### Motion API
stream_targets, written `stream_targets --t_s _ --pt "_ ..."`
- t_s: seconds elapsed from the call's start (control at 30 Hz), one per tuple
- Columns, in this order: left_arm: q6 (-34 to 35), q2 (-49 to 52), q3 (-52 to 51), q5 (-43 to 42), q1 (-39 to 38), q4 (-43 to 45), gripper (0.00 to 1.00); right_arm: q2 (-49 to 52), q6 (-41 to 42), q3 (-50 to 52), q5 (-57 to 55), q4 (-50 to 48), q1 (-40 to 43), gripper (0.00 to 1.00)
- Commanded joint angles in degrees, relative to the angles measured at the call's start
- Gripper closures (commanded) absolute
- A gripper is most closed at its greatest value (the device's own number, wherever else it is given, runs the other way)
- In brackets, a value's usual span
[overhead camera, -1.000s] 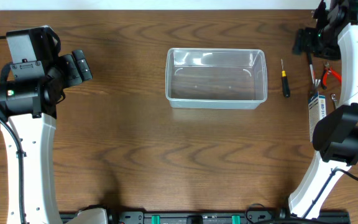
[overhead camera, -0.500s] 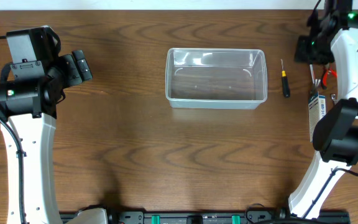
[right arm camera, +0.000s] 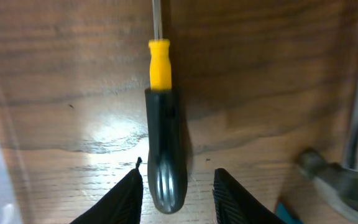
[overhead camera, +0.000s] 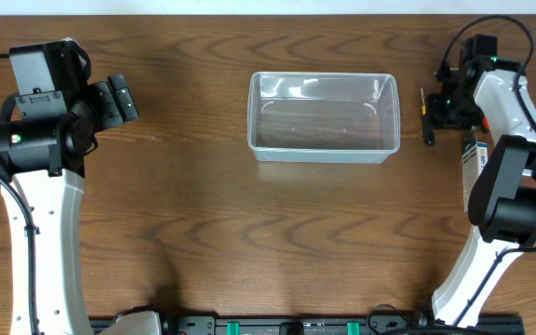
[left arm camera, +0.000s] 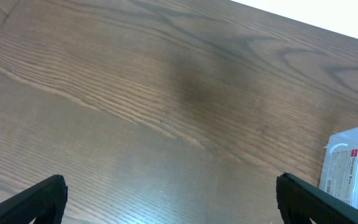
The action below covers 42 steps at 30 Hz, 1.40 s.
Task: Pack container
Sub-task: 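Lower the right gripper and grasp the yellow-handled screwdriver, then carry the screwdriver over the container with the right gripper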
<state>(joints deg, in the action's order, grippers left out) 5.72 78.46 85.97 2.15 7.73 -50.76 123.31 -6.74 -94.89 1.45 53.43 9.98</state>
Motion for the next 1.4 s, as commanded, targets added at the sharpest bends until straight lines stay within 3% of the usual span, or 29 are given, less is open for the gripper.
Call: stream_targets --t_s 0.0,0.57,0.63,0.7,0.77,1.13,1.37 --pt "-0.76 0.15 0.87 0.92 0.09 0.0 0.02 -0.07 -3.3 2.08 -0.59 -1.22 -0.52 0.61" --pt "-0.76 0.15 0.87 0.92 0.09 0.0 0.02 -0.07 -3.65 8.39 -0.57 -8.0 -0.68 0.6" --pt "-0.79 0.15 0.87 0.92 0.09 0.0 0.02 -0.07 -3.63 8.39 -0.57 -8.33 -0.68 0.65" --pt "-0.79 0.15 0.87 0.92 0.09 0.0 0.02 -0.07 -3.65 8.37 -0.59 -8.9 -0.68 0.83" --pt "-0.76 0.15 0.87 0.92 0.09 0.0 0.02 -0.07 -3.63 8.37 -0.57 -9.35 -0.68 0.91" --pt "-0.79 0.15 0.87 0.92 0.07 0.0 0.02 -0.09 -3.61 5.4 -0.59 -9.22 -0.68 0.96" --pt "-0.76 0.15 0.87 0.92 0.09 0.0 0.02 -0.09 -3.1 -5.16 -0.59 -5.18 -0.7 0.98"
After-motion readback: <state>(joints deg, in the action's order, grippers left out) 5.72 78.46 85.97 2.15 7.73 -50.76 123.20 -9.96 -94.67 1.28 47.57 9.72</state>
